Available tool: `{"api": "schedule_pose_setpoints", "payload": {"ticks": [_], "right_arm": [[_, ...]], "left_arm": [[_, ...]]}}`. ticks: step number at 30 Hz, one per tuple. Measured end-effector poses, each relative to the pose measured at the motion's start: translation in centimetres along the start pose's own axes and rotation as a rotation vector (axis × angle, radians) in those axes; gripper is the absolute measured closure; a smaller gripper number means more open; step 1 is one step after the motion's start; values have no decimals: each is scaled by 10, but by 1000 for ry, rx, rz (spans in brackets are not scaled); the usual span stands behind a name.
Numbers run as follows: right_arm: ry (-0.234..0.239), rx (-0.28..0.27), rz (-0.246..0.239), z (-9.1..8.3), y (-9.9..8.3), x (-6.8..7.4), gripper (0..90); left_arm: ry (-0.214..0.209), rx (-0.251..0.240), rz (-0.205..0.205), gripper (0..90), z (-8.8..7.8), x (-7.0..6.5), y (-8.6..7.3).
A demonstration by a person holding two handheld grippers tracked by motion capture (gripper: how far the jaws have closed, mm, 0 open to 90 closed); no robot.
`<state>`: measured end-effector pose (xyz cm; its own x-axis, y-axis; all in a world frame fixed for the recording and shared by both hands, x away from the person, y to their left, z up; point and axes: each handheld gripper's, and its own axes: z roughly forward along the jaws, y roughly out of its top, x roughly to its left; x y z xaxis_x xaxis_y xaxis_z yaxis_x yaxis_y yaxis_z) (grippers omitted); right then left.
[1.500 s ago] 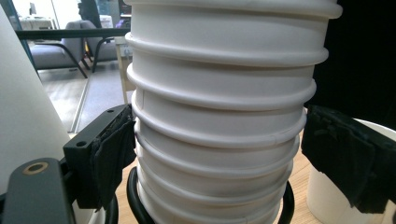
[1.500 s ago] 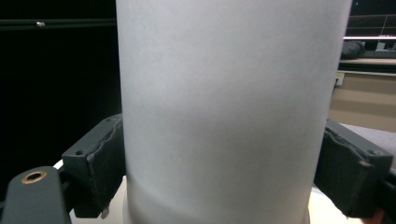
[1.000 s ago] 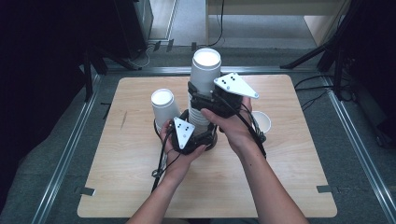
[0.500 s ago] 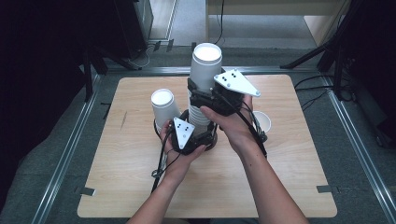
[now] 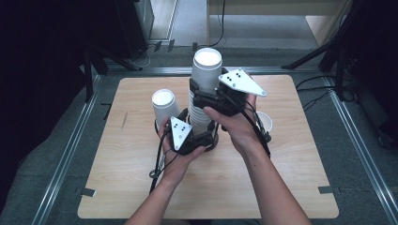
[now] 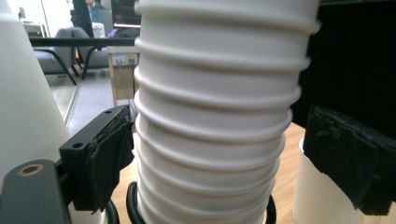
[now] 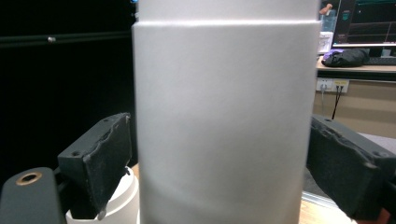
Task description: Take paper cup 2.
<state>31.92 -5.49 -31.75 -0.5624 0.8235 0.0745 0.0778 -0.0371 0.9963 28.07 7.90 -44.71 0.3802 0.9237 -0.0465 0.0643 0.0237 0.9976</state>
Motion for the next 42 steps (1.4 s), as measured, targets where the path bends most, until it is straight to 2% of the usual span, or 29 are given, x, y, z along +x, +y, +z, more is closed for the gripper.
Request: {"api": "schedule_pose_setpoints", "payload": {"ticks": [5, 13, 18, 22, 33, 42], "right_arm": [[12, -16, 49, -1, 3, -2, 139], [-2, -31, 57, -2, 11, -1, 183], [-10, -45, 39, -2, 17, 1, 195], [-11, -50, 59, -2, 23, 1, 195], [-15, -85, 18, -5, 31, 7, 208], [-12, -135, 9, -10, 44, 10, 215]], "left_arm": [[-4, -7, 5, 78, 0, -3, 7], [0, 3, 9, 78, 1, -2, 7], [2, 1, 9, 78, 1, -1, 8], [3, 0, 8, 78, 0, 1, 8], [1, -5, 11, 78, -3, 2, 9], [-3, -7, 11, 79, -5, 2, 9]]}}
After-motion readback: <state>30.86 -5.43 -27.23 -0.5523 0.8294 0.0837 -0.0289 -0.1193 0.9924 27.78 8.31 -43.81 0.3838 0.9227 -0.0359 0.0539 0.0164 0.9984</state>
